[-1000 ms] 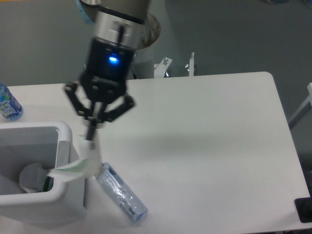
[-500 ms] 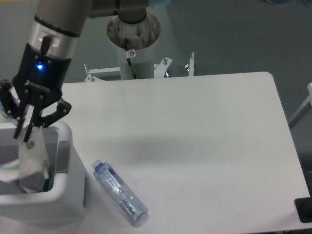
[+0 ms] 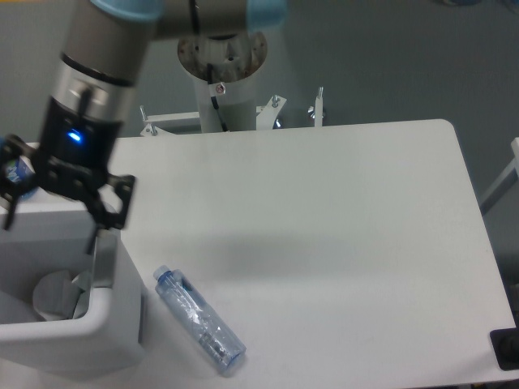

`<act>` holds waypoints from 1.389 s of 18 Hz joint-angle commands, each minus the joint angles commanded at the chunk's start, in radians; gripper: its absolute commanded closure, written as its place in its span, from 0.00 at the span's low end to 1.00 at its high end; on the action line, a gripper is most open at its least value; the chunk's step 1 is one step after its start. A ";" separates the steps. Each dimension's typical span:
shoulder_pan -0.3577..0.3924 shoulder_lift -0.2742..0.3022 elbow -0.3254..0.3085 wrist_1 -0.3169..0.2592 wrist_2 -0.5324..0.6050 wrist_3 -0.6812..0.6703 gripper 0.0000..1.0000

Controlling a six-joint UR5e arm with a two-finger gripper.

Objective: Place the trash in the trash can
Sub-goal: 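Move the open gripper down onto the clear plastic bottle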

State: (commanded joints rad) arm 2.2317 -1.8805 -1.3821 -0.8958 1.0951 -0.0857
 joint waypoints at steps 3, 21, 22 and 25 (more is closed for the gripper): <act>0.046 -0.045 -0.002 -0.005 0.060 -0.046 0.00; 0.062 -0.387 0.006 0.008 0.310 -0.121 0.00; 0.060 -0.397 0.014 0.008 0.310 -0.123 0.00; 0.049 -0.414 0.023 0.008 0.310 -0.128 0.00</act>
State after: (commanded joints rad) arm 2.2811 -2.2948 -1.3591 -0.8882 1.4051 -0.2132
